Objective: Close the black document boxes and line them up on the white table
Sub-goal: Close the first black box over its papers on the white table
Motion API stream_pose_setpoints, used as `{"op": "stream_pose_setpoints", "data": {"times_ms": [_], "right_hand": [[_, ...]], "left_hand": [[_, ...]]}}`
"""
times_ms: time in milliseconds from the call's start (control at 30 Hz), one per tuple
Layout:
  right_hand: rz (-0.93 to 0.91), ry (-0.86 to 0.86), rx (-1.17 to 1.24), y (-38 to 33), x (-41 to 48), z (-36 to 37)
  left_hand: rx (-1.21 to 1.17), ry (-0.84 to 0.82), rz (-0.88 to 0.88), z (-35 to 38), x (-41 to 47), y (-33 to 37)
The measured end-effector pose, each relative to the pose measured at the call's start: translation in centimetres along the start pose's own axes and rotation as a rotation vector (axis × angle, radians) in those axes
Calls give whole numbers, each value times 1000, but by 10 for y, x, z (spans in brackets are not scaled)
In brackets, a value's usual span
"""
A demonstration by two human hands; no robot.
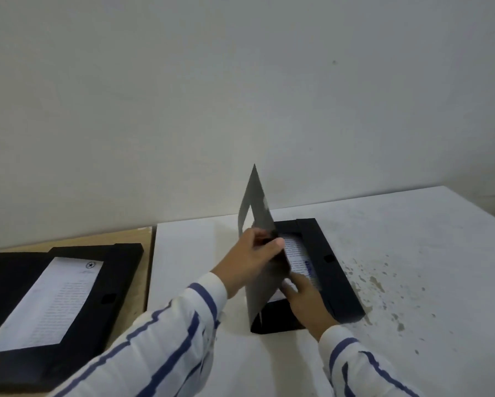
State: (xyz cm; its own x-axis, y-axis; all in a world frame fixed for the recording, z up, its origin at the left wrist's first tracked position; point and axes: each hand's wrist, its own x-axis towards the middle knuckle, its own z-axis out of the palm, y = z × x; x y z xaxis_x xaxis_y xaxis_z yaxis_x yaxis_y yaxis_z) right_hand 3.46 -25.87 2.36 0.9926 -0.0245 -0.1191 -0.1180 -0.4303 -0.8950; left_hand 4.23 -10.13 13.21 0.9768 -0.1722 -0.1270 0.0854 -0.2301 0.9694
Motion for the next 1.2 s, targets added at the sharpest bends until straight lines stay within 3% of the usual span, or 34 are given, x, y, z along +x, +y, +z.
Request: {"op": "stream_pose_setpoints", "data": {"times_ms": [133, 200, 467, 600, 800, 967, 1200], "right_hand": [[79, -60, 622, -36, 18, -51], [114, -44, 687, -45, 33, -78], [115, -118, 75, -27, 69, -149], [176, -152, -149, 9, 81, -146], [177, -190, -460, 54, 91, -128], [109, -71, -596, 72, 86, -106], [108, -19, -625, 92, 79, -88]], "left_hand": [[115, -61, -18, 35, 20, -16], [181, -45, -61, 47, 33, -27], [459, 70, -262, 74, 78, -81], [578, 150, -381, 80, 82, -103], [728, 158, -416, 94, 81, -119], [731, 167, -419, 93, 80, -121], [551, 225, -418, 88, 70, -130]]}}
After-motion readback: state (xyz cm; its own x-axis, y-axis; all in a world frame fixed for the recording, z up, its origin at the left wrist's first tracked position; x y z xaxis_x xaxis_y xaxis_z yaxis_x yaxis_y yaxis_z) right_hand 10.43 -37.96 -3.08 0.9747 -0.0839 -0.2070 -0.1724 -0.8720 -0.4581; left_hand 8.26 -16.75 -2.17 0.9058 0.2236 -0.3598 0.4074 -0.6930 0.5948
